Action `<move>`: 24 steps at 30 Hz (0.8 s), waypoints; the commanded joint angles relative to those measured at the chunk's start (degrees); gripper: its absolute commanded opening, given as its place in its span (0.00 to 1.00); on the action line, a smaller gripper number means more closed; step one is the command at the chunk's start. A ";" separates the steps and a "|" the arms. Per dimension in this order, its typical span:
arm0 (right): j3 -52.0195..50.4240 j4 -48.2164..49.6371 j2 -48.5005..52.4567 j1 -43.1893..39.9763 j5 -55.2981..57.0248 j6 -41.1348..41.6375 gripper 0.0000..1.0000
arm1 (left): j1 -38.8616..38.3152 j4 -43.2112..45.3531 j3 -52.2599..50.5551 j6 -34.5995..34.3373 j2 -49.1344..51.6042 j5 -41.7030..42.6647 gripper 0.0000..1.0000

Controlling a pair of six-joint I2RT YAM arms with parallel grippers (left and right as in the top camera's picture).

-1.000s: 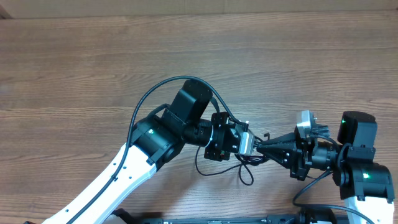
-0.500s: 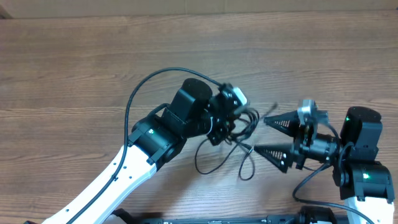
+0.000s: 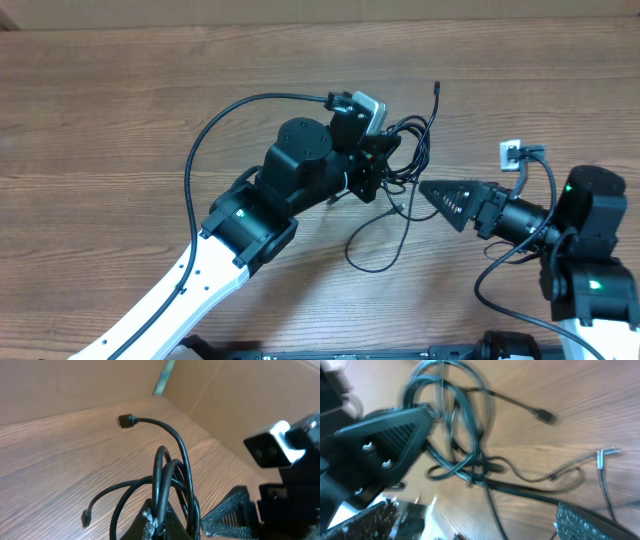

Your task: Untangle cables

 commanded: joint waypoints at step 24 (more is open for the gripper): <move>12.83 -24.15 -0.59 -0.15 32.35 -6.32 1.00 | -6.03 10.54 0.98 -4.52 -0.09 17.09 0.04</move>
